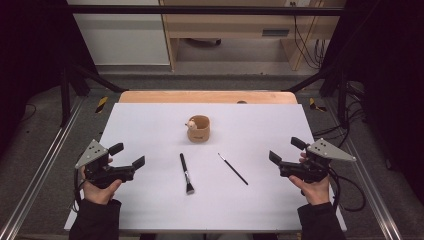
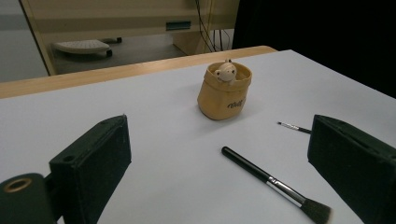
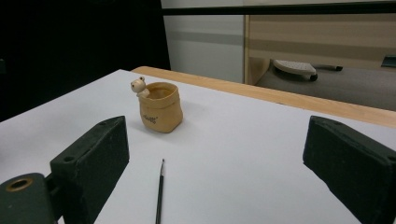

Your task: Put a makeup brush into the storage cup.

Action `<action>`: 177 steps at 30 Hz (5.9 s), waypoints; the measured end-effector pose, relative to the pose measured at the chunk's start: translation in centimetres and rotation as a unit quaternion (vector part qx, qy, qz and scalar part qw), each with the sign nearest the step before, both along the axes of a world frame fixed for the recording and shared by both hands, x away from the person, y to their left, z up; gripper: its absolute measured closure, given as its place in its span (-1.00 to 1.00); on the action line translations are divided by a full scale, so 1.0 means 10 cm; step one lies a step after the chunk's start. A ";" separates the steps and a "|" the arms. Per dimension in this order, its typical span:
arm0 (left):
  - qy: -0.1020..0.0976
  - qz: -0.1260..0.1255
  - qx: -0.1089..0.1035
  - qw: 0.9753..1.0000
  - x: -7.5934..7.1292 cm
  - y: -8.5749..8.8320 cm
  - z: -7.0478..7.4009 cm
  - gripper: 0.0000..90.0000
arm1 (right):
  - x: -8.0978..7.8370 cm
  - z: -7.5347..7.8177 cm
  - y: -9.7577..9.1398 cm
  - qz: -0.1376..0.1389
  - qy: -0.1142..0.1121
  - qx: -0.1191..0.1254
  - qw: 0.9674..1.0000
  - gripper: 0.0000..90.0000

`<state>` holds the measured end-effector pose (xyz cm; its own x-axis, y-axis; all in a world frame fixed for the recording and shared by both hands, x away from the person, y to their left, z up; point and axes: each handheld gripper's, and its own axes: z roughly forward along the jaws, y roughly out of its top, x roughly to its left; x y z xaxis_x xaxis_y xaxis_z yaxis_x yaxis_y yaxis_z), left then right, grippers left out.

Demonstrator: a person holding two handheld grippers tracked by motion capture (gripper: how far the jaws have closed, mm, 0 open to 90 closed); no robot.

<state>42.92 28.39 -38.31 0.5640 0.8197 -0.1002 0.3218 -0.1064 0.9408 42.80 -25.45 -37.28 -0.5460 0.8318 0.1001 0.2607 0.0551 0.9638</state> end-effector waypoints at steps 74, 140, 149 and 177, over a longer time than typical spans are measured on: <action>0.013 0.010 0.023 1.000 -0.04 0.08 -0.12 -0.83 | 0.62 -0.49 1.21 0.059 0.173 -0.227 0.957 -0.43; 0.016 0.001 0.030 0.999 -0.03 0.02 -0.14 -0.81 | 0.85 -0.68 1.41 0.121 0.276 -0.309 0.902 0.51; 0.018 -0.001 0.031 0.999 -0.03 0.02 -0.14 -0.80 | 0.90 -0.62 1.47 0.125 0.301 -0.339 0.882 0.53; 0.020 -0.004 0.035 0.999 -0.02 0.00 -0.15 -0.80 | 0.94 -0.75 1.51 0.137 0.346 -0.358 0.856 0.90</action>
<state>42.69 28.43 -39.82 0.5664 0.8215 -0.0652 0.3588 -0.1746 0.9169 52.25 -10.30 -44.75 -0.7462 0.6657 -0.0037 0.6388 0.7176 0.2775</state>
